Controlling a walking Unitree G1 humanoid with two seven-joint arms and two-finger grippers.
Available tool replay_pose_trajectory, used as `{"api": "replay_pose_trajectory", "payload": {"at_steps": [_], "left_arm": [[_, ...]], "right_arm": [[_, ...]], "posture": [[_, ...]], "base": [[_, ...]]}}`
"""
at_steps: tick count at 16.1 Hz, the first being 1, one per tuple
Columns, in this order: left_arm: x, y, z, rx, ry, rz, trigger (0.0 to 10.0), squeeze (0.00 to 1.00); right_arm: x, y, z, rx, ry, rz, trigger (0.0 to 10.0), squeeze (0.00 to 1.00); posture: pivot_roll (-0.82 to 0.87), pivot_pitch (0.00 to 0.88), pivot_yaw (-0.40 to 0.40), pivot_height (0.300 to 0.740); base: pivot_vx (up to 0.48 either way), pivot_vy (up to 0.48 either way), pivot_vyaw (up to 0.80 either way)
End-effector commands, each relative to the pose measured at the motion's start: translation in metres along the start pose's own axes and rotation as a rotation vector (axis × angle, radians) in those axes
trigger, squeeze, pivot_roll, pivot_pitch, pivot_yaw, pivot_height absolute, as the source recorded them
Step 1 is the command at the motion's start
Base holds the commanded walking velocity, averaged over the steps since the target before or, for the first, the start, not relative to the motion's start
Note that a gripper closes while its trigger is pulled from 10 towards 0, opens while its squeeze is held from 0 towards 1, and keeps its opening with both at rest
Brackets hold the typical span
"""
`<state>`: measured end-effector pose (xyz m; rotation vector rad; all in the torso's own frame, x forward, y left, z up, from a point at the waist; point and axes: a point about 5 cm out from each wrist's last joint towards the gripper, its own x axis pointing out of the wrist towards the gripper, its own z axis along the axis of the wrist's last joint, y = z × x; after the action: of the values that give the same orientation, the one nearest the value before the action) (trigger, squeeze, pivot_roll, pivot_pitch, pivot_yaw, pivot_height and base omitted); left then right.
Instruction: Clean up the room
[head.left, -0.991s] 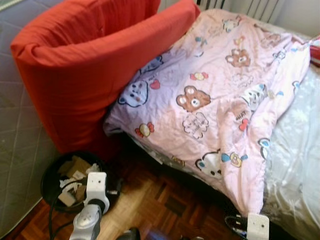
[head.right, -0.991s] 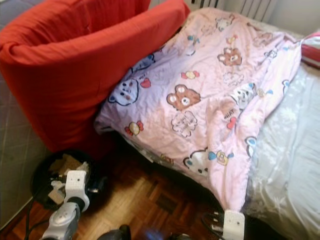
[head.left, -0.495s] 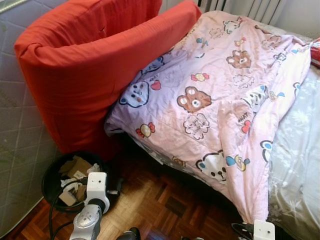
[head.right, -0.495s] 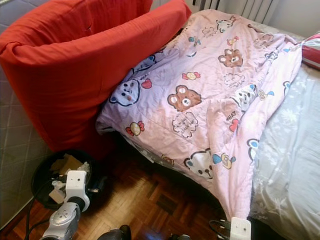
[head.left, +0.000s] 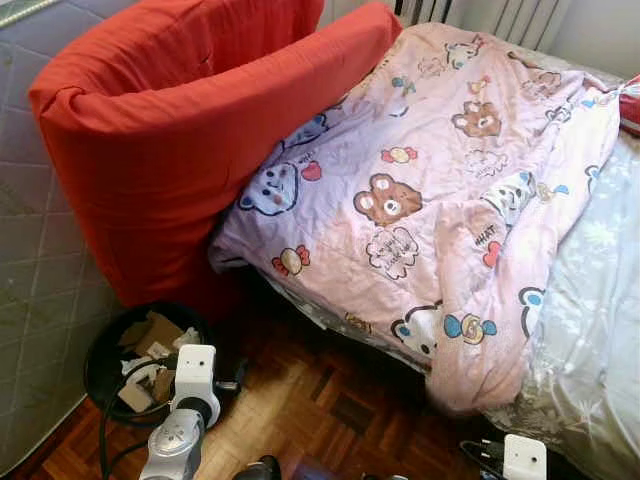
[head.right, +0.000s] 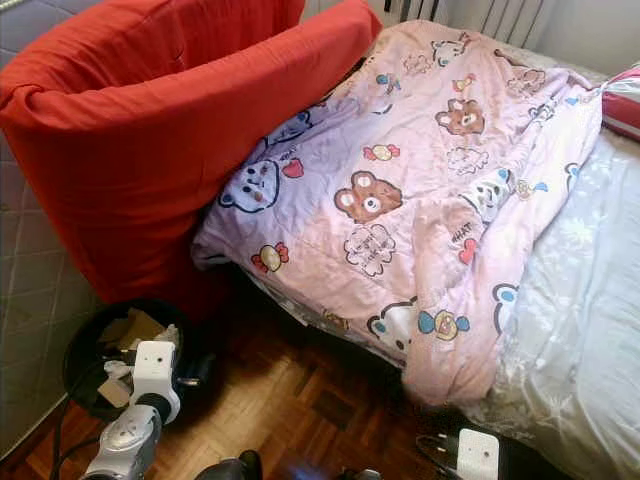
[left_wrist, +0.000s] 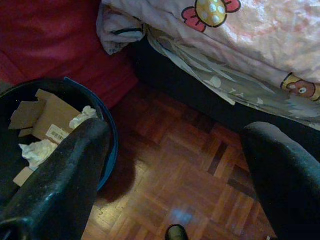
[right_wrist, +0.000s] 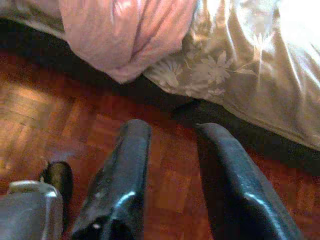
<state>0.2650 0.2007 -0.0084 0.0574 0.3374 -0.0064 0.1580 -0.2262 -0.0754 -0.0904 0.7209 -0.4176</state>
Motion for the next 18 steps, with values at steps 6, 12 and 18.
{"api": "replay_pose_trajectory", "payload": {"at_steps": [6,12,18], "left_arm": [[-0.011,0.003,-0.028,-0.009,0.160,0.011,10.0,0.00],[-0.031,0.018,-0.063,-0.070,0.392,0.083,10.0,0.00],[-0.047,0.018,-0.083,-0.090,0.494,0.100,10.0,0.00]], "right_arm": [[0.011,0.026,0.025,0.007,-0.004,0.173,10.0,0.00],[0.007,0.020,-0.004,-0.018,0.216,0.219,10.0,0.00],[-0.001,0.031,-0.014,-0.212,0.217,0.259,10.0,0.00]], "posture": [[0.10,0.186,-0.009,0.740],[0.12,0.194,0.008,0.740],[0.13,0.211,0.004,0.740]], "base": [[0.000,0.000,0.00],[0.000,0.000,0.00],[0.000,0.000,0.27]]}}
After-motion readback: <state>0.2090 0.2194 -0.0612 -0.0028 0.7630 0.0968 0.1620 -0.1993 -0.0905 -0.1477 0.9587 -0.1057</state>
